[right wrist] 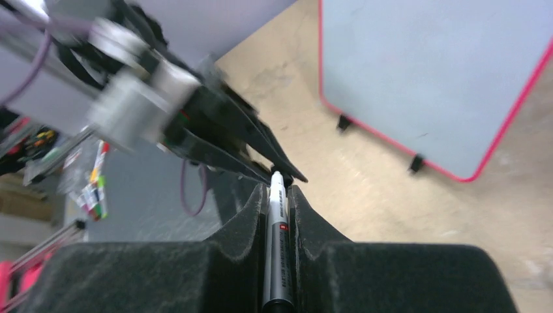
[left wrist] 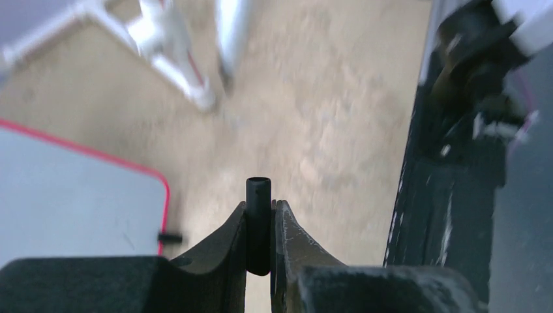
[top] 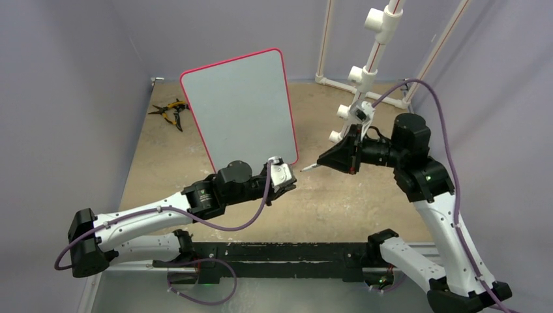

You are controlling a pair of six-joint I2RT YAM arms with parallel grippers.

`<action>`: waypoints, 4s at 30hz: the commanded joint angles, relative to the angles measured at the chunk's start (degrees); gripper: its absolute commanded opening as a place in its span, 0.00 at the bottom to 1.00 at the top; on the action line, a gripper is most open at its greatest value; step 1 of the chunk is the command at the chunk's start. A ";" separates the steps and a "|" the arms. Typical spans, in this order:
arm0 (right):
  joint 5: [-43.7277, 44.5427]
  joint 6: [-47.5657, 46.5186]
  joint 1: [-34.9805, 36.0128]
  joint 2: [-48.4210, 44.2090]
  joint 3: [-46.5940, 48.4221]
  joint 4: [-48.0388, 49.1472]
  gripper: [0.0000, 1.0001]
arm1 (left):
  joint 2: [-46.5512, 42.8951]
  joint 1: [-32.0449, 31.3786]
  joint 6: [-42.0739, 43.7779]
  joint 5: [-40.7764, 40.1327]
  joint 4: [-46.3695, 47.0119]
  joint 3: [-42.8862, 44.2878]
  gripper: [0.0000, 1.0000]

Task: Write a sentence on the whiteboard
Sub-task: Open the whiteboard marker at the center of the board, then place the pen cap at the center of the board, then write a sentence on the whiteboard.

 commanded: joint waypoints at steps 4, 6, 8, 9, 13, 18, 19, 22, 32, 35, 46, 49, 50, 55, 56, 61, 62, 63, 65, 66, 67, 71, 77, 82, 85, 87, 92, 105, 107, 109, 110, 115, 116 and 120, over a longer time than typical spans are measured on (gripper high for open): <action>2.62 -6.04 -1.29 -0.86 11.04 -4.50 0.00 | 2.11 0.88 1.95 -4.18 -14.60 -2.83 0.00; 2.79 -6.33 -1.29 -0.44 11.47 -5.06 0.00 | 2.03 0.88 1.95 -4.08 -14.38 -2.89 0.00; 3.75 -6.80 -1.29 -0.14 11.21 -5.76 0.00 | 1.71 0.88 1.80 -4.02 -14.22 -2.89 0.00; 4.67 -6.88 -1.29 -0.16 10.91 -5.77 0.00 | 1.57 0.94 1.63 -4.08 -14.22 -2.90 0.00; 9.05 -6.67 -1.29 -0.03 8.64 -4.95 0.00 | 0.71 1.60 0.57 -4.24 -13.66 -2.75 0.00; 12.16 -6.34 -1.29 0.02 3.66 -1.04 0.00 | 1.12 2.55 -3.62 -4.88 -12.54 -1.63 0.00; 12.69 -6.09 -1.29 -0.13 2.46 0.33 0.00 | 1.68 2.55 -5.87 -4.88 -12.40 -1.28 0.00; 15.36 -4.62 -1.30 -1.28 -1.51 4.89 0.00 | 4.38 2.55 -10.67 -6.71 -12.32 -0.32 0.00; 24.56 -1.45 -1.29 -8.64 -11.51 17.65 0.00 | 15.20 2.55 -28.84 -13.74 -2.79 -6.12 0.00; 25.49 -1.01 -1.29 -10.59 -13.47 19.50 0.00 | 19.47 2.40 -31.59 -15.31 0.59 -6.69 0.00; 28.13 -0.92 -1.29 -13.77 -17.20 22.63 0.00 | 33.43 1.35 -33.30 -19.28 3.59 -2.26 0.00; 28.61 -1.34 -1.29 -13.81 -17.33 22.43 0.00 | 34.56 1.08 -33.47 -19.48 3.73 -1.69 0.02; 28.66 -1.43 -1.29 -13.88 -17.39 22.52 0.00 | 34.62 1.06 -33.43 -19.33 3.93 -1.71 0.06; 28.88 -1.36 -1.29 -14.00 -17.92 23.31 0.00 | 34.38 1.05 -33.11 -18.55 4.15 -1.72 0.26; 28.89 -1.35 -1.29 -14.05 -17.96 23.40 0.00 | 34.10 1.05 -33.20 -18.51 4.07 -1.79 0.32; 28.63 -1.35 -1.29 -13.89 -18.18 24.01 0.00 | 30.32 1.21 -32.77 -17.69 3.81 -1.98 0.52; 28.63 -1.40 -1.29 -13.85 -18.17 24.10 0.00 | 29.22 1.27 -32.51 -17.45 3.63 -1.78 0.55; 28.63 -1.36 -1.29 -13.83 -18.22 24.18 0.00 | 28.23 1.36 -32.20 -17.29 3.17 -1.47 0.58; 28.59 -1.35 -1.29 -13.65 -18.23 24.44 0.00 | 26.05 1.68 -31.44 -16.44 1.85 -0.62 0.61; 28.55 -1.35 -1.29 -13.64 -18.09 24.57 0.00 | 24.93 1.94 -31.00 -16.06 0.88 -0.03 0.62; 28.55 -1.29 -1.29 -13.61 -18.07 24.63 0.00 | 23.23 2.20 -30.24 -15.56 -0.08 0.71 0.63; 28.42 -0.90 -1.30 -14.00 -18.50 25.69 0.00 | 17.98 3.96 -26.10 -14.51 -7.48 5.40 0.64; 28.85 0.74 -1.30 -13.82 -18.77 29.95 0.00 | 12.23 10.93 -18.39 -11.95 -18.30 14.14 0.64; 26.29 2.15 -1.33 -12.17 -19.06 35.93 0.00 | 11.91 19.38 -14.59 -6.95 -22.70 20.32 0.64; 27.57 1.96 -1.22 -11.34 -19.33 38.05 0.00 | 11.68 24.50 -14.46 -2.66 -22.69 23.95 0.64; 28.24 1.99 -1.08 -11.32 -19.67 39.37 0.00 | 11.25 26.85 -14.32 -0.88 -22.34 26.83 0.64; 30.37 3.04 0.76 -10.89 -20.84 43.78 0.00 | 11.13 34.09 -14.59 4.26 -22.58 35.11 0.64; 43.66 3.44 18.00 -1.91 -18.33 55.02 0.00 | 9.54 55.04 -16.57 3.60 -23.40 47.28 0.68; 46.37 2.89 21.43 0.61 -16.93 56.19 0.00 | 9.49 57.94 -17.37 4.44 -22.40 46.36 0.68; 49.02 2.27 24.98 2.96 -15.69 57.87 0.00 | 9.38 60.57 -18.76 5.60 -21.18 44.57 0.69; 50.18 1.99 26.46 4.12 -15.15 58.84 0.00 | 9.25 61.96 -19.77 6.75 -20.32 43.46 0.69; 53.09 2.05 31.32 10.42 -12.01 64.53 0.00 | 6.75 66.65 -24.77 9.59 -13.05 34.43 0.70; 53.38 2.26 31.66 12.02 -11.34 65.73 0.00 | 6.29 67.61 -26.04 11.04 -11.37 32.58 0.70; 53.90 2.69 32.58 18.44 -6.97 69.07 0.00 | 4.91 69.47 -29.77 15.69 -3.62 25.73 0.69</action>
